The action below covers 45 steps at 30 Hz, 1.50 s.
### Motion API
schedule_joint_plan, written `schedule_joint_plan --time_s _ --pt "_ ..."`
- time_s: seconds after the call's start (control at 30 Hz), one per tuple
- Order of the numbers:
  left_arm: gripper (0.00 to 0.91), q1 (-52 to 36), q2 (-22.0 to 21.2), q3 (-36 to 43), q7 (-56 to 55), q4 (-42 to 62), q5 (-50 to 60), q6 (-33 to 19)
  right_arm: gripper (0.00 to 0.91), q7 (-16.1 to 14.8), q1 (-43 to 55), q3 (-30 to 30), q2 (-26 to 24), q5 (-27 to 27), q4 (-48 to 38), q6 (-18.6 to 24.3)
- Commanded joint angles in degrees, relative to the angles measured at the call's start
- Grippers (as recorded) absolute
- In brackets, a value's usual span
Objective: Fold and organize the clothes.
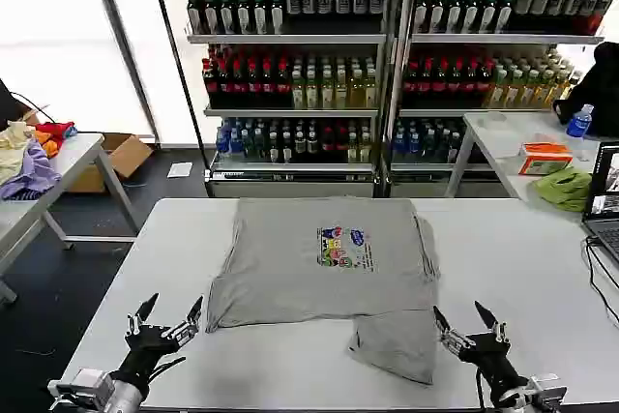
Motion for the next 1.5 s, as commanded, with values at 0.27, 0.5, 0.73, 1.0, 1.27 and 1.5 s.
schedule_joint_plan --time_s 0.27,0.5,0.73,1.0,1.27,1.5 --pt "0.907 -4.64 11.03 8.26 -4.25 3.88 -5.86 11.13 0.907 6.29 -3.83 -5.62 1.27 -0.85 1.69 -5.50" --pt "0.907 -6.36 10.51 9.35 -4.24 6.86 -5.98 10.30 0.907 6.94 -3.46 -7.49 2.12 -1.15 0.51 -5.58" --pt "0.907 -8.38 8.42 10.27 -6.65 8.82 -5.64 6.86 0.766 6.89 -3.11 -9.05 2.98 -2.57 -0.53 -5.33" --pt "0.907 -10.52 7.33 11.73 -7.57 11.44 -5.51 5.17 0.000 6.67 -3.14 -9.47 3.43 -2.94 -2.28 -3.94" --pt "0.282 -10.05 5.86 12.78 -7.68 13.77 -3.64 4.71 0.000 6.76 -3.65 -9.68 3.57 -2.85 -2.08 -3.47" --pt "0.000 -10.08 5.17 13.33 -7.70 14.60 -3.81 3.02 0.000 6.17 -4.46 -9.40 3.36 -2.57 -1.26 -2.71"
